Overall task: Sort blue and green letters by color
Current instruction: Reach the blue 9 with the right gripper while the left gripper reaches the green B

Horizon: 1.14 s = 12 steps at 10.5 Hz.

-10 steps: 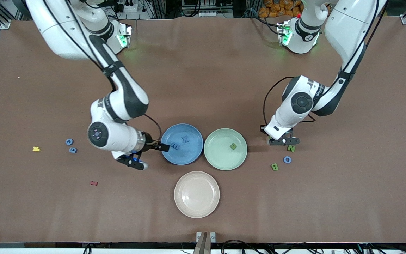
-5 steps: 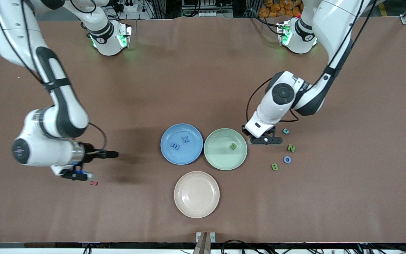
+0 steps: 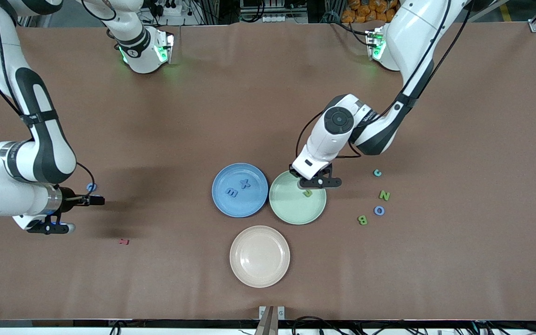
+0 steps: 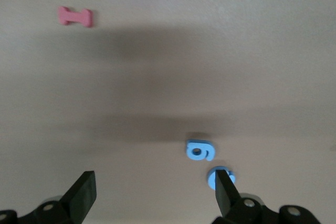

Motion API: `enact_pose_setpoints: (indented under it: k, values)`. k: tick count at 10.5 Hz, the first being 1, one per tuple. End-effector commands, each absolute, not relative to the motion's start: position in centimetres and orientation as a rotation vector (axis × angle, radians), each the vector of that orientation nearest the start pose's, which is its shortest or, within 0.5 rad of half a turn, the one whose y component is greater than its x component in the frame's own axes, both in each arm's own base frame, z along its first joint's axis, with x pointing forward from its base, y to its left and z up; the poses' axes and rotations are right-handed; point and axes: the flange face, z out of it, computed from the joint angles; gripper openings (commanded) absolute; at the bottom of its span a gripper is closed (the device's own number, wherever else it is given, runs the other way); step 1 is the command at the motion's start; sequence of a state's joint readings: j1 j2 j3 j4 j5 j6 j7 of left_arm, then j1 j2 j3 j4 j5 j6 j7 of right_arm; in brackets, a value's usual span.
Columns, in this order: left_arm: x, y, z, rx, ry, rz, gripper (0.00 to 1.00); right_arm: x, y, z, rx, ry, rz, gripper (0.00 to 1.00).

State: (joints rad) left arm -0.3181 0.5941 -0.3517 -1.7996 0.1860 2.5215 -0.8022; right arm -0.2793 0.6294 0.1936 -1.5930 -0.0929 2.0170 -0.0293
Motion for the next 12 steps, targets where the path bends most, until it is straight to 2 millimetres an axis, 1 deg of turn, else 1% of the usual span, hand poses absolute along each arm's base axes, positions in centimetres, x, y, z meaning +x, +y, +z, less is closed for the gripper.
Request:
enact_pose_setpoints:
  k: [1,2,3,4,5,6,7,8,9,10,11,12]
  values:
    - [55.0,-40.4,24.3,-3.302,-0.133,-0.154,1.00,63.7,-7.4,22.4,-3.105,0.022,0.145,1.00]
    - [55.6,-39.8,24.5,-3.300,-0.160,-0.160,1.00,62.8,-7.7,20.8,-3.104,0.058,0.051,1.00]
    - [56.4,-38.7,24.9,-3.295,-0.175,-0.176,1.00,62.5,-8.0,20.1,-3.100,0.109,0.034,1.00]
    - [57.7,-36.7,25.4,-3.283,-0.150,-0.198,1.00,62.5,-8.0,20.3,-3.102,0.126,0.037,1.00]
    - [59.3,-33.8,26.1,-3.266,-0.052,-0.214,1.00,62.3,-8.5,20.2,-3.101,0.159,0.058,1.00]
    - [60.7,-30.9,26.2,-3.246,0.025,-0.201,1.00,62.1,-9.5,20.0,-3.104,0.184,0.063,1.00]
    - [61.7,-29.0,26.3,-3.239,0.044,-0.207,1.00,61.9,-10.3,19.7,-3.108,0.203,0.070,1.00]
    - [62.4,-27.1,25.8,-3.226,0.072,-0.204,1.00,61.8,-10.6,19.5,-3.108,0.209,0.075,1.00]
    - [62.9,-26.0,25.7,-3.216,0.111,-0.206,1.00,61.8,-10.7,19.4,-3.107,0.214,0.080,1.00]
    - [63.1,-25.4,25.1,-3.204,0.122,-0.194,1.00,61.6,-10.7,18.7,-3.102,0.244,0.098,1.00]
    - [63.7,-24.3,24.4,-3.182,0.126,-0.188,0.93,61.3,-10.8,18.2,-3.101,0.271,0.117,1.00]
    - [64.2,-23.8,23.7,-3.143,0.209,-0.164,0.88,61.2,-10.9,18.1,-3.100,0.276,0.119,1.00]
